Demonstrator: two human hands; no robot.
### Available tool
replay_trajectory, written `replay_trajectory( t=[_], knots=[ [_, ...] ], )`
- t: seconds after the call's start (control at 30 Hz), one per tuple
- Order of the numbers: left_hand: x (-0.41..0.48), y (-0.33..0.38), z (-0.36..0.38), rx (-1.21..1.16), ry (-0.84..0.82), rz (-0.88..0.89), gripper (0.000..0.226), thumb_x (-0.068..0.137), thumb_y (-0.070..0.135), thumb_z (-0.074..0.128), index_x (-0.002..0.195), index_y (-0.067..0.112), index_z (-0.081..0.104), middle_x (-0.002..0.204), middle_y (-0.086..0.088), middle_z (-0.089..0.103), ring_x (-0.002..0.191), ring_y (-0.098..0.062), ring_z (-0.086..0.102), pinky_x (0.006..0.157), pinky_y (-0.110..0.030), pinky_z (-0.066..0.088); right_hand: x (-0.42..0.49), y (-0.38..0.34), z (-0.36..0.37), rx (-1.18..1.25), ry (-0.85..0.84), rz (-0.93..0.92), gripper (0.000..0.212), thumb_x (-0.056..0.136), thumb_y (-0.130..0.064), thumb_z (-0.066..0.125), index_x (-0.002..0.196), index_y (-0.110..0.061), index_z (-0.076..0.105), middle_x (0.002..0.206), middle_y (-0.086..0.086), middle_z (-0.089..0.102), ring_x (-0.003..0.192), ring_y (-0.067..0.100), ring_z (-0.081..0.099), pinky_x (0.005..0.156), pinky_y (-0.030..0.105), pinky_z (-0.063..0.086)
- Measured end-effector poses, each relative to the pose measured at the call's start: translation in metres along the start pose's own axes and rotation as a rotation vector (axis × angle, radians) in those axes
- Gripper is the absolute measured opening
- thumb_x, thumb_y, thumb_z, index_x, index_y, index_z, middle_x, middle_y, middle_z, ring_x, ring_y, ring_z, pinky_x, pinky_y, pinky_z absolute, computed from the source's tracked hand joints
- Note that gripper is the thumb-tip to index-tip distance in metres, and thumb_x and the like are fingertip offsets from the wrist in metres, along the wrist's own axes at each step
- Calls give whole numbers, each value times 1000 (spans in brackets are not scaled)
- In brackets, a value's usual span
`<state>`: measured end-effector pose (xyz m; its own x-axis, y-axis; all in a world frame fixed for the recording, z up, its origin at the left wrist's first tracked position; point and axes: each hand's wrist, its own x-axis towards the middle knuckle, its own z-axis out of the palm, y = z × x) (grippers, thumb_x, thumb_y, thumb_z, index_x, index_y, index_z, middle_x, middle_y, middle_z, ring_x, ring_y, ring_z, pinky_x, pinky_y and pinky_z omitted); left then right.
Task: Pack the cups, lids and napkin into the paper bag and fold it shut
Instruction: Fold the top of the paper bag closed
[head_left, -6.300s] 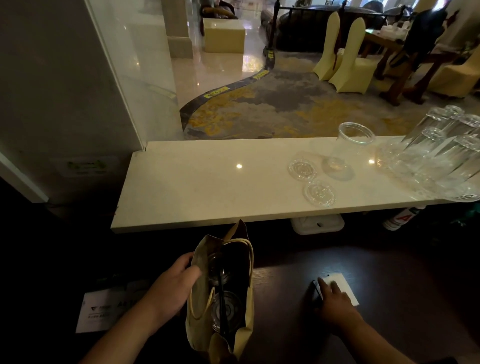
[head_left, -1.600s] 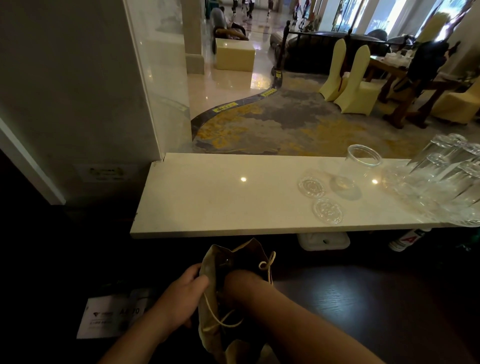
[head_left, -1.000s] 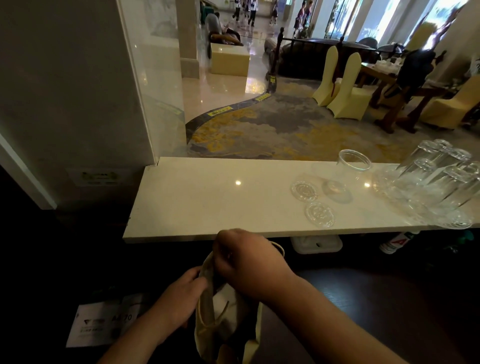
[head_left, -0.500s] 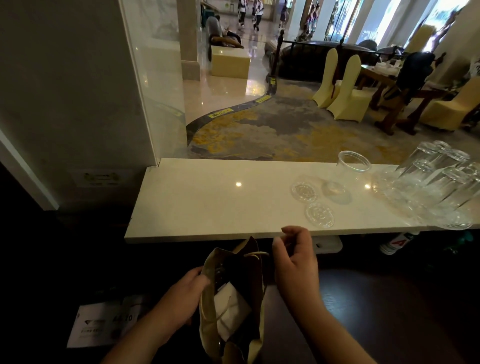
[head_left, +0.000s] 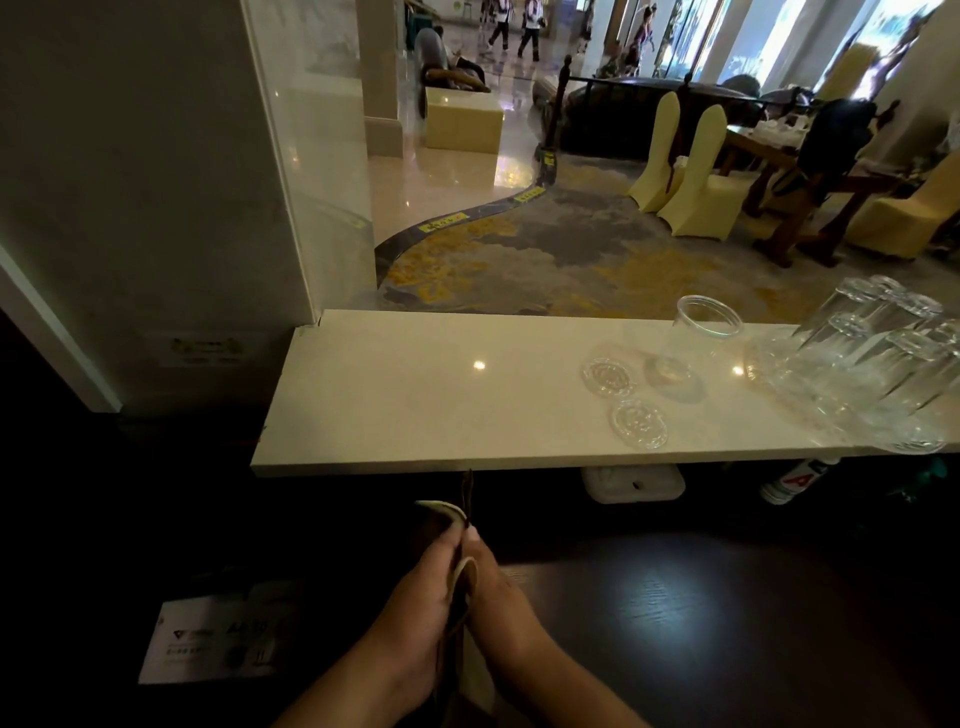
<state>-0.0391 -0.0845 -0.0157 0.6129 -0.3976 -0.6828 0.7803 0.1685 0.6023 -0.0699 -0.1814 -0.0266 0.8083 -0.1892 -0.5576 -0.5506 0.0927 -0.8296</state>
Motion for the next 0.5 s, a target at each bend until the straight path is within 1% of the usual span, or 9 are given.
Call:
replay_trajectory(
  t=[0.07,0.1,0.17,0.2,0.23,0.3,0.37,0.43,0.5],
  knots=[
    [-3,1,3,14,-14,9,57,102,53,45,121,10,77,121,-15,77,121,-27,68,115,-45,43,0,-5,2,-62,-18,-22,38,102,-57,41,122,-35,66,111,-11,73,105,-3,65,95,21,48],
    [-4,4,2,26,-11,8,59,104,54,40,123,10,75,120,-14,78,120,-26,69,113,-44,45,2,-8,0,-92,-6,-30,35,101,-54,44,121,-34,64,110,-10,72,103,-1,65,89,21,49],
    [-3,9,-6,75,-28,-7,67,104,59,28,126,12,71,120,-12,78,116,-24,71,102,-40,50,5,-16,-7,-138,33,-14,29,98,-48,54,110,-26,67,101,-2,75,94,11,71,77,29,56],
    [-2,12,-11,109,-43,-19,72,103,63,22,130,15,69,123,-10,77,119,-23,70,102,-40,50,8,-19,-12,-177,43,2,28,93,-46,58,105,-23,68,96,2,76,88,16,73,73,35,59],
    [-1,13,-17,137,-50,-33,76,101,67,19,133,17,67,126,-8,76,123,-22,68,105,-41,50,10,-23,-15,-239,44,11,29,89,-46,59,104,-22,67,94,4,75,84,19,74,67,36,60],
    [1,15,-23,184,-63,-54,80,98,73,16,134,22,67,127,-4,76,126,-21,66,107,-42,49,13,-32,-23,-403,28,24,32,86,-48,59,105,-23,63,94,5,74,79,20,73,57,31,55],
    [-1,17,-24,241,-68,-67,81,97,74,15,127,24,71,123,-2,78,124,-20,66,101,-42,50,18,-39,-28,-499,14,36,29,87,-46,58,101,-20,62,91,8,74,71,23,72,52,31,55],
    [-4,19,-26,302,-71,-69,77,98,73,17,117,26,74,119,0,80,122,-20,66,98,-43,49,21,-45,-32,-529,-10,40,24,91,-37,57,99,-15,65,87,10,74,65,24,72,51,33,57],
    [-8,21,-27,332,-77,-65,66,100,68,26,116,27,75,117,3,80,120,-20,68,105,-47,48,24,-48,-34,-549,-9,28,24,93,-30,56,98,-11,69,84,9,72,71,25,72,56,35,57]
  ],
)
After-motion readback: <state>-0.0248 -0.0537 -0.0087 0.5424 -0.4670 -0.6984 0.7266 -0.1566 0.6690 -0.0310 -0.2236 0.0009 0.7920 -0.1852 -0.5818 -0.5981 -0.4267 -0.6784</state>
